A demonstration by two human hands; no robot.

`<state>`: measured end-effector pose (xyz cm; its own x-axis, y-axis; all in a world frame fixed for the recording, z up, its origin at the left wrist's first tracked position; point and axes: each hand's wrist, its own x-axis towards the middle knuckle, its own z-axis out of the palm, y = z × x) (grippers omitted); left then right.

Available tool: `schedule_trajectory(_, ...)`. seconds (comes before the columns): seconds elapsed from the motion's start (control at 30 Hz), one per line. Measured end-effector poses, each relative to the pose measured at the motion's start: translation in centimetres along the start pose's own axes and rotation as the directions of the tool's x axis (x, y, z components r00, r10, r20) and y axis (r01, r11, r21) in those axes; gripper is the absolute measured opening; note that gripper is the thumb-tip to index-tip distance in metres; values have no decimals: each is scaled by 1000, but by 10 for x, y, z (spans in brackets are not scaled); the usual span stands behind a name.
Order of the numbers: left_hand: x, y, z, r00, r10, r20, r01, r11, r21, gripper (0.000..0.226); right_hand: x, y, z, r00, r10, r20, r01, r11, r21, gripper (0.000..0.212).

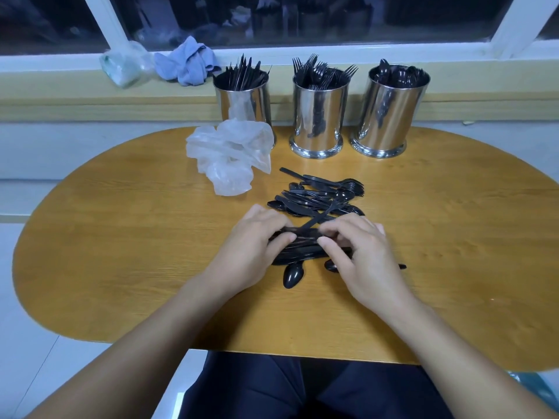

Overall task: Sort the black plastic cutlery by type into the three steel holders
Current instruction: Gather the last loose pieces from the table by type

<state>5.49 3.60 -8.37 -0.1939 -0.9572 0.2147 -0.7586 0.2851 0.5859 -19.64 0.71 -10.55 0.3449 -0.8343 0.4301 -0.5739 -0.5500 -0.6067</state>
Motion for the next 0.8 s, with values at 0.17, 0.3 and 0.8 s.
schedule_trajectory(0.17,-6,-3,-17,986,-161,-51,149,971,-189,19,-2,12,-8,987,22,159,3,988,-153,31)
schedule_trajectory(0.3,-16,-9,-18,975,-218,-43,194,931,-310,19,4,10,-12,971,12,237,46,970,-239,30)
schedule_trajectory(0.8,-23,-17,-11,862,-506,-22,389,688,-613,18,37,-27,-12,864,-23,504,290,839,-460,20)
